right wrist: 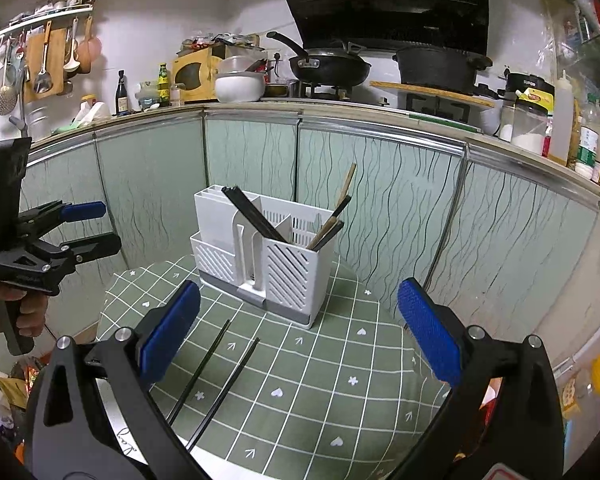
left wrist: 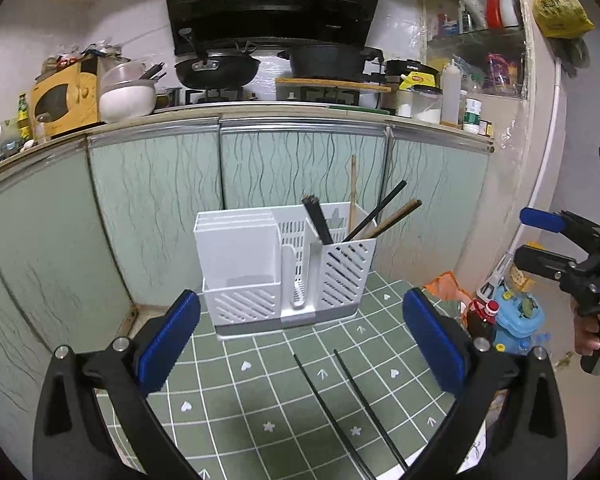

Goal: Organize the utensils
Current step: 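Move both open tools back toward the last two black chopsticks on the cloth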

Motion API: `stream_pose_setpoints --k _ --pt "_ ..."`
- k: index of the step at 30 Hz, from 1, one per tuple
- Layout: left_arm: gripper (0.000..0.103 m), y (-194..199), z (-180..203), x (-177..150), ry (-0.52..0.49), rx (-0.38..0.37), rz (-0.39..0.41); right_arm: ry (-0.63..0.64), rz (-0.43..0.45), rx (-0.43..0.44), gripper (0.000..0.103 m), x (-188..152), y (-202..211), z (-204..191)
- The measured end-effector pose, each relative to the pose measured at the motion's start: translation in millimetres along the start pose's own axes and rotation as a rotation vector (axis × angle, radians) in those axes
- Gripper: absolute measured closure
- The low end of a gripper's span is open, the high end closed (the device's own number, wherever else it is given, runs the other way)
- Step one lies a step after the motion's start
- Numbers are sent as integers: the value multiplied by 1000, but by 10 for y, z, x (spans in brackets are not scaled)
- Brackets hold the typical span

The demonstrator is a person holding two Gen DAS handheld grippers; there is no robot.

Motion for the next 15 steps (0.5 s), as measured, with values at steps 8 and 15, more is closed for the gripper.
stream_pose_setpoints --k 8,15 --pt "4 87 -4 -282 12 4 -16 25 -3 -21 8 -215 43 -69" --pt "4 155 -41 -523 26 24 -19 14 -7 -28 8 -407 8 -124"
Point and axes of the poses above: each gripper's, at about its wrist camera, not at the fingertips, and y roughly against the way its jaws point, z to its right, x to its top, the point moved 2 cm from there along -y, roughly the way its jaws point, and after that the axes turned 6 degrees about -y, right-handed, at the moved point
